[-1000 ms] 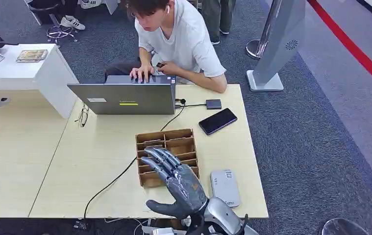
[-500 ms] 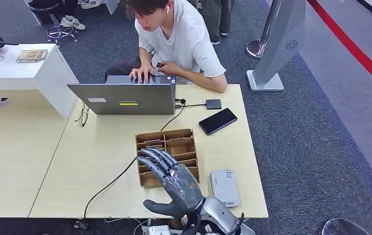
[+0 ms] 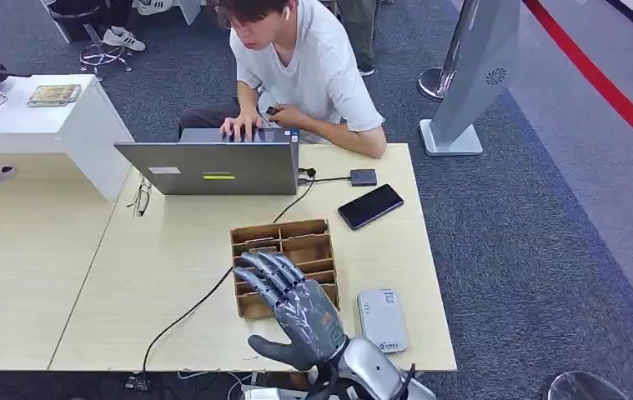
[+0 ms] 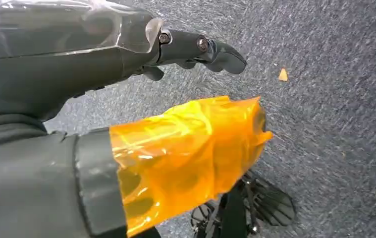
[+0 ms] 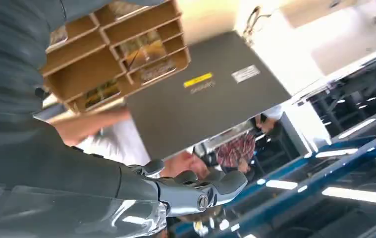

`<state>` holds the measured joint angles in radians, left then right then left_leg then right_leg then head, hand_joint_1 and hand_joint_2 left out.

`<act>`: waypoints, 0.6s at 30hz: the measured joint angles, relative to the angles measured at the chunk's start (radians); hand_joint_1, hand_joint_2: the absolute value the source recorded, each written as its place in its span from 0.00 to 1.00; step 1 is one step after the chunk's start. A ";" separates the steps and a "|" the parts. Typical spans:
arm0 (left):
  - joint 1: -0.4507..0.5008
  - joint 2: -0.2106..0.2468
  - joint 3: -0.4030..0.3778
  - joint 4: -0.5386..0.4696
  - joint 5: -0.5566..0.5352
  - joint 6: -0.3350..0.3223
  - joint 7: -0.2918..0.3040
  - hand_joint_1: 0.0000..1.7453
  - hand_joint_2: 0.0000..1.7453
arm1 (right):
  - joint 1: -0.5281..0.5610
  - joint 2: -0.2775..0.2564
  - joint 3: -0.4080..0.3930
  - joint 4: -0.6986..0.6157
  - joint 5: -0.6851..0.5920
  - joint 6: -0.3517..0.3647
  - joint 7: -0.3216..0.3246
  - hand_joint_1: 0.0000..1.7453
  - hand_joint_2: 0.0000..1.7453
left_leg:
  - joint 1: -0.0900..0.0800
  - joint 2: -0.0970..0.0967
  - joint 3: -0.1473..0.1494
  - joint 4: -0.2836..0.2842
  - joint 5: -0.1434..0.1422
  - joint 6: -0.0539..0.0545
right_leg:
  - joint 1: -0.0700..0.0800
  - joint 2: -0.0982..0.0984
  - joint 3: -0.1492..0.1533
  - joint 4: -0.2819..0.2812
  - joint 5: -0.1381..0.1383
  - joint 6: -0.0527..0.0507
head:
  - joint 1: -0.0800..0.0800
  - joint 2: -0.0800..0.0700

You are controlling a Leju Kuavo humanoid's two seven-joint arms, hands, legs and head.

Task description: Pass the card to the sensor for recognition and then transmit it.

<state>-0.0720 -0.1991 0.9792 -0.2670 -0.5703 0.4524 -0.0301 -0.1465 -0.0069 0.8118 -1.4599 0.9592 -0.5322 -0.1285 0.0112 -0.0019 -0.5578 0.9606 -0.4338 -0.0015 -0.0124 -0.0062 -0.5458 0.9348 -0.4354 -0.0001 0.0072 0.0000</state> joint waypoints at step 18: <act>0.018 -0.058 -0.005 -0.016 -0.035 0.063 -0.023 0.00 0.00 | 0.093 -0.027 -0.070 0.066 0.250 0.008 0.170 0.00 1.00 | 0.000 0.001 0.000 0.000 -0.002 0.001 | 0.000 0.000 0.000 -0.001 0.000 0.000 | 0.000 0.000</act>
<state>-0.0537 -0.2571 0.9739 -0.2827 -0.6054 0.5157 -0.0526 -0.0540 -0.0343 0.7419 -1.3939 1.2093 -0.5241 0.0412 0.0111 -0.0013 -0.5576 0.9606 -0.4358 -0.0007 -0.0125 -0.0062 -0.5458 0.9341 -0.4357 0.0003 0.0073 0.0000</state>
